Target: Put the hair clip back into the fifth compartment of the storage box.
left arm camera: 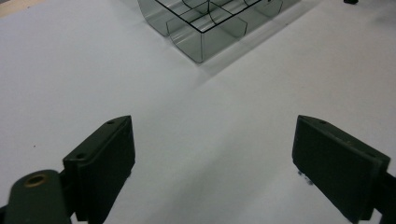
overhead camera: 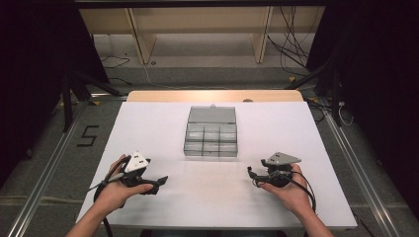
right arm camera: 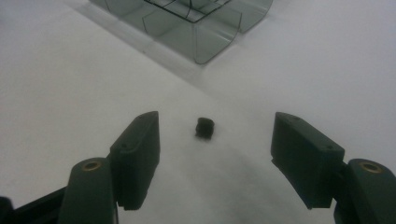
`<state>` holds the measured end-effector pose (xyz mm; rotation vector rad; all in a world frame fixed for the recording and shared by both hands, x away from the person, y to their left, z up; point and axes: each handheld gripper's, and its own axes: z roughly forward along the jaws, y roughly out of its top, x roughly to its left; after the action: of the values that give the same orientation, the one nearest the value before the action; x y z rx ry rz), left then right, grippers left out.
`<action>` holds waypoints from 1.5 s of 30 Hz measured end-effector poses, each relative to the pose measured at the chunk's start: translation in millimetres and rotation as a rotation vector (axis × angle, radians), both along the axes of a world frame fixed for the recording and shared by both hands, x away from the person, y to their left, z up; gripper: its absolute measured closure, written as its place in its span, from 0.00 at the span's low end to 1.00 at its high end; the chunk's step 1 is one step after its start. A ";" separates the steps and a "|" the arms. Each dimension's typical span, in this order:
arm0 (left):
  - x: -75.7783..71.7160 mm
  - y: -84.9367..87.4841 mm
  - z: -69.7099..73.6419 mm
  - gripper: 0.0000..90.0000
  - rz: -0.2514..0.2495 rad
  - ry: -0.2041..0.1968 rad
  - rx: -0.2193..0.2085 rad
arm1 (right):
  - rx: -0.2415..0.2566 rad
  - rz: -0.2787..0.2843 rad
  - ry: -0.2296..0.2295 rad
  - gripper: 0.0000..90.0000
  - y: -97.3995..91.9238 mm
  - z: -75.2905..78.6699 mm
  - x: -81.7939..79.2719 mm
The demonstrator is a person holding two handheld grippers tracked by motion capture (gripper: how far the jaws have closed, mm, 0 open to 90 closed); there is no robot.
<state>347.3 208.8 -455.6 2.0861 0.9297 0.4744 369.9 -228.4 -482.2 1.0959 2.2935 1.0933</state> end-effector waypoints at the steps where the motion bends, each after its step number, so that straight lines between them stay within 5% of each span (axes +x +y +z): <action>1: 0.1 0.0 -0.1 0.14 0.000 0.000 0.000 | -0.007 0.001 0.000 0.39 3.4 -1.7 2.1; 22: 0.1 0.1 0.0 0.14 -0.002 0.001 -0.001 | -0.061 -0.002 0.034 0.57 22.0 -12.7 14.2; 45: -0.4 -0.3 0.4 0.15 -0.004 -0.002 0.003 | -0.035 -0.041 0.052 0.86 20.6 -12.4 15.5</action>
<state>346.9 208.5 -455.2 2.0893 0.9244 0.4762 385.3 -207.8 -494.6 1.1648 2.3103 1.0165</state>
